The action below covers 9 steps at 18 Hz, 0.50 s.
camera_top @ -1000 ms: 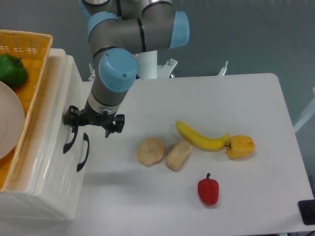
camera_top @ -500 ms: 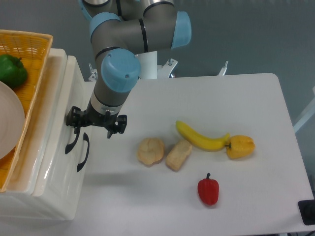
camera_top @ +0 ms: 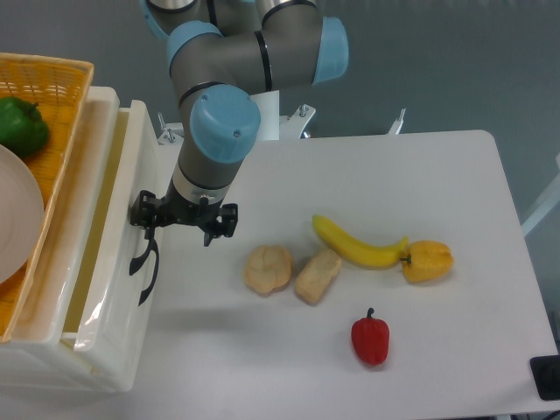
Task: Slide the top white drawer open
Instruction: 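Pull the handle away from the cabinet, sliding the drawer out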
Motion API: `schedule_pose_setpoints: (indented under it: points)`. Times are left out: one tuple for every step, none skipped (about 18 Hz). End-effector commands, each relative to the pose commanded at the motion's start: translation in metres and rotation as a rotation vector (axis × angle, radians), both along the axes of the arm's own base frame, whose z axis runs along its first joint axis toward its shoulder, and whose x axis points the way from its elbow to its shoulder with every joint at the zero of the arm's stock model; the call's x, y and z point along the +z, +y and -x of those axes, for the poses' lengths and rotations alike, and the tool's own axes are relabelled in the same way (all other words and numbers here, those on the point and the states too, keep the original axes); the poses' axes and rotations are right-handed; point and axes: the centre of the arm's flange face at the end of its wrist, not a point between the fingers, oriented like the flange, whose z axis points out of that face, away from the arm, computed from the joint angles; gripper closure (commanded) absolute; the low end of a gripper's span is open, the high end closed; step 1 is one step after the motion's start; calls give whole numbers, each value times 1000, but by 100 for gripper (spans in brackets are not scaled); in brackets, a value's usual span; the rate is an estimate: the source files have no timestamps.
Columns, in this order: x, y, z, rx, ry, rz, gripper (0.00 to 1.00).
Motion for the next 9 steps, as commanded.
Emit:
schedule_pose_setpoints:
  points:
    - [0, -1, 3, 5, 0, 0, 0]
    - [1, -2, 5, 9, 1, -1, 0]
    - [1, -4, 9, 17, 1, -1, 0]
    - [1, -5, 11, 20, 2, -2, 0]
    - [2, -6, 14, 25, 3, -3, 0]
    - [1, -6, 15, 25, 2, -3, 0]
    - [1, -7, 16, 26, 2, -3, 0]
    - [1, -9, 20, 34, 2, -3, 0]
    - [1, -11, 24, 41, 1, -2, 0]
